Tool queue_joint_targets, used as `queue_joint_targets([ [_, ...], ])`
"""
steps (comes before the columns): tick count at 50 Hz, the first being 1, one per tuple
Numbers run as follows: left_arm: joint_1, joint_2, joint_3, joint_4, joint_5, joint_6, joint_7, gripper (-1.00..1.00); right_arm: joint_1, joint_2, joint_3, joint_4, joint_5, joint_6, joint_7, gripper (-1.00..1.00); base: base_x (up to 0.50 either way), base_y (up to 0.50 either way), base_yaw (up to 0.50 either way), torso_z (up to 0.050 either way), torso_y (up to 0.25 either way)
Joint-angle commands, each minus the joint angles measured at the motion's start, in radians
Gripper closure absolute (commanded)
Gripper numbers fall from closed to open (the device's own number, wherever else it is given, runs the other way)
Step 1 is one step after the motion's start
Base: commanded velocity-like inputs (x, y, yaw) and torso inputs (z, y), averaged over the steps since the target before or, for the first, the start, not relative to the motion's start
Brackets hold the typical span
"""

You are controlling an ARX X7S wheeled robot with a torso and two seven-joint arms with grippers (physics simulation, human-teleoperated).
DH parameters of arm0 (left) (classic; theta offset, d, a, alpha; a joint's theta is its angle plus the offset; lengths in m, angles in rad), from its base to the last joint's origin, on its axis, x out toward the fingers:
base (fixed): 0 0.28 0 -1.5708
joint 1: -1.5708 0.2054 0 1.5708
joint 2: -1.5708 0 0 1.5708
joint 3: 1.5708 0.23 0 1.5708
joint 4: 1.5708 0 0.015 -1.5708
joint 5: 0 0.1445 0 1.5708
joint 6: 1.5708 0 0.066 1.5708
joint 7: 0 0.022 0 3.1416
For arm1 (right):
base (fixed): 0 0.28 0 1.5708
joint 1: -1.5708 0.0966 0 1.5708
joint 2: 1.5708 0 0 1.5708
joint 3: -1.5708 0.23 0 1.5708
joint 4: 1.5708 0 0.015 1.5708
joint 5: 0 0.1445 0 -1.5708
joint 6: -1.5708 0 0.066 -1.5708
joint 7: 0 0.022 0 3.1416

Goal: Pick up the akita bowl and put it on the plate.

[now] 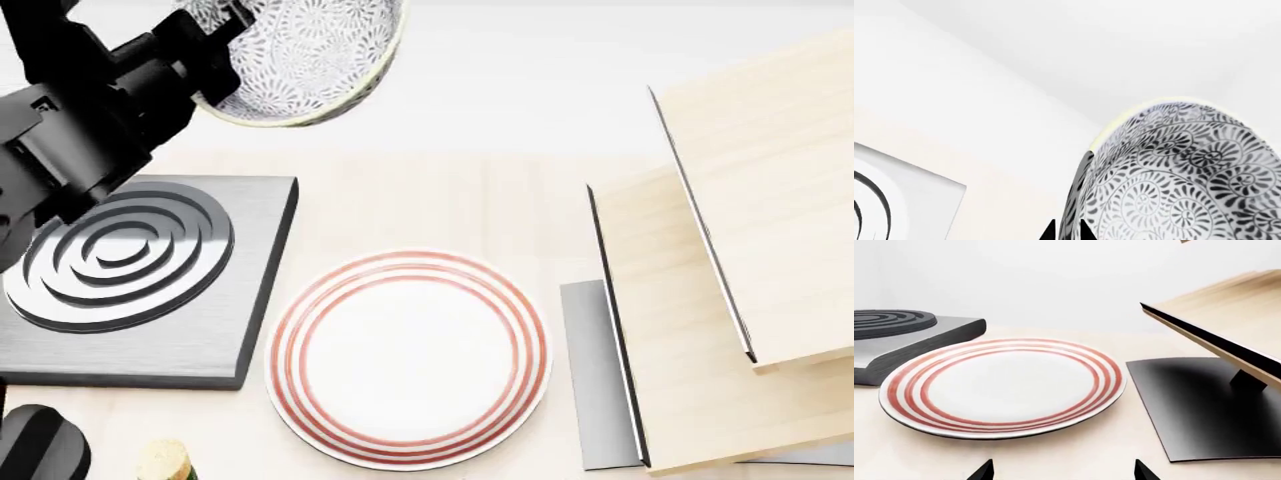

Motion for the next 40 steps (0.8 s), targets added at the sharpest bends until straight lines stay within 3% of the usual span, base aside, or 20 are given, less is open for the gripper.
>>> queue_joint_targets([
  [1,-0.009,0.019,0.039,-0.076,0.017,-0.003,0.033,1.00,0.006,-0.008,-0.008,0.027,-0.001,-0.012,-0.003,-1.00,0.00,0.00,0.00,0.000,0.000],
  [20,-0.037,0.077,0.140,-0.302,0.057,0.085,0.150,1.00,0.014,-0.012,-0.017,0.052,0.001,-0.025,-0.006,-1.00,0.00,0.00,0.00,0.000,0.000],
  [40,-0.011,0.078,0.725,-0.374,-0.489,0.242,0.138,1.00,0.013,-0.011,-0.027,0.053,0.002,-0.022,-0.001,-1.00,0.00,0.00,0.00,-0.001,0.000],
])
